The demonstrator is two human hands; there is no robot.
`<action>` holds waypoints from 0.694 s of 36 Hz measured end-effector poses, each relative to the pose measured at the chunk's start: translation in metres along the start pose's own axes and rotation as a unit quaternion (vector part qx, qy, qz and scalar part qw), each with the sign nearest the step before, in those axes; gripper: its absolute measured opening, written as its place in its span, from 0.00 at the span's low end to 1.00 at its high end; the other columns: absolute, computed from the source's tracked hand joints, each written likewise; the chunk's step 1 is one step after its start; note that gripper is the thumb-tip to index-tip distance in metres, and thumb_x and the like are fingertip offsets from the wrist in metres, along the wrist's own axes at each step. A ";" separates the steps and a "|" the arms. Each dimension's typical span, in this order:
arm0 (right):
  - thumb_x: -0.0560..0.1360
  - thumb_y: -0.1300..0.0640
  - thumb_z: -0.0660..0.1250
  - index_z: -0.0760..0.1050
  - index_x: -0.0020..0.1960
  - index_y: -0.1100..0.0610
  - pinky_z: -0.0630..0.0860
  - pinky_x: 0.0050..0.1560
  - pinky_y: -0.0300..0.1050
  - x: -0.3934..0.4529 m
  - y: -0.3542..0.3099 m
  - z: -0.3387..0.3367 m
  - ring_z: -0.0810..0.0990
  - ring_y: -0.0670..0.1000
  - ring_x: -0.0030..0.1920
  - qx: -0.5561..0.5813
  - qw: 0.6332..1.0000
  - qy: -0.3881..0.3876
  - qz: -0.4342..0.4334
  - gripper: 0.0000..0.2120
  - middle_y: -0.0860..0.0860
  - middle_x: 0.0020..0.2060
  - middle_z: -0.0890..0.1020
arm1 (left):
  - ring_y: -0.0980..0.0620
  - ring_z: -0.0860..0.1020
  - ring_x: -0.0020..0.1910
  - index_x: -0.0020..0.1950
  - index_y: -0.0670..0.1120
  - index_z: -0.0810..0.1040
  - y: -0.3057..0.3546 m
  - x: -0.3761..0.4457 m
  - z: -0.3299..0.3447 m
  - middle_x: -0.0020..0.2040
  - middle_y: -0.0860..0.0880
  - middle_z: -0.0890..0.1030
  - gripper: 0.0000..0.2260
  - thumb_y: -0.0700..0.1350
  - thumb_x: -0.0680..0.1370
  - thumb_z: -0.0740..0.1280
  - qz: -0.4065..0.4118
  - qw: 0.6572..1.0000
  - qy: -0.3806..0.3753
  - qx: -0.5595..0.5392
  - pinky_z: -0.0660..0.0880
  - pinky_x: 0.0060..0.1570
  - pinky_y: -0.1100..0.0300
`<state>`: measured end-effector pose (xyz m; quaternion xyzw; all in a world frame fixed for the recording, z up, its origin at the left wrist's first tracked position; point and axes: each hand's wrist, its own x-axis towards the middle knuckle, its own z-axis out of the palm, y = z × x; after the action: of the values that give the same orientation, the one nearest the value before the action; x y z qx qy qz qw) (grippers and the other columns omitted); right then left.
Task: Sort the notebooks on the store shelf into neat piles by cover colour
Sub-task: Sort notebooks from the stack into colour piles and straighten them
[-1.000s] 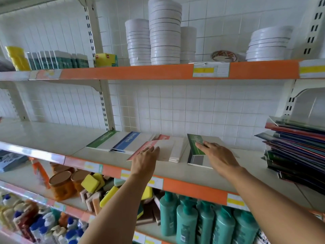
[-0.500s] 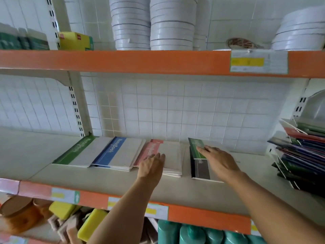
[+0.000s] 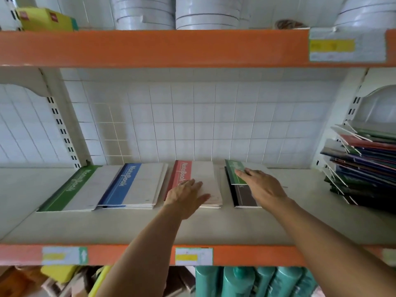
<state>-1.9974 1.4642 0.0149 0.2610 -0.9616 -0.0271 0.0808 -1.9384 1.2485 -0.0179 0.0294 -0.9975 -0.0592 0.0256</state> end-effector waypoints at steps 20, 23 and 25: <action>0.76 0.73 0.54 0.52 0.78 0.50 0.68 0.66 0.48 -0.066 -0.043 -0.021 0.63 0.54 0.72 0.032 0.996 0.046 -0.071 0.35 0.53 0.75 0.61 | 0.49 0.73 0.63 0.68 0.52 0.72 -0.028 -0.118 -0.023 0.64 0.51 0.76 0.20 0.59 0.81 0.53 -0.119 0.988 0.085 0.054 0.68 0.61 0.55; 0.77 0.72 0.53 0.51 0.78 0.49 0.67 0.67 0.48 -0.068 -0.064 -0.028 0.63 0.54 0.73 0.031 0.995 0.051 -0.079 0.34 0.53 0.76 0.59 | 0.50 0.73 0.63 0.67 0.50 0.73 -0.044 -0.141 -0.030 0.65 0.50 0.75 0.21 0.59 0.82 0.53 -0.138 0.984 0.090 0.062 0.68 0.61 0.55; 0.78 0.72 0.52 0.50 0.78 0.49 0.67 0.67 0.48 -0.068 -0.082 -0.032 0.62 0.54 0.73 0.030 0.994 0.047 -0.089 0.34 0.53 0.76 0.59 | 0.49 0.73 0.63 0.66 0.50 0.73 -0.056 -0.154 -0.034 0.64 0.50 0.76 0.21 0.59 0.82 0.53 -0.162 0.981 0.091 0.063 0.69 0.60 0.55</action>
<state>-1.8935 1.4273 0.0293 0.3489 -0.9299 0.0067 0.1158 -1.7794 1.1982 0.0018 0.1973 -0.9748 0.0038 0.1044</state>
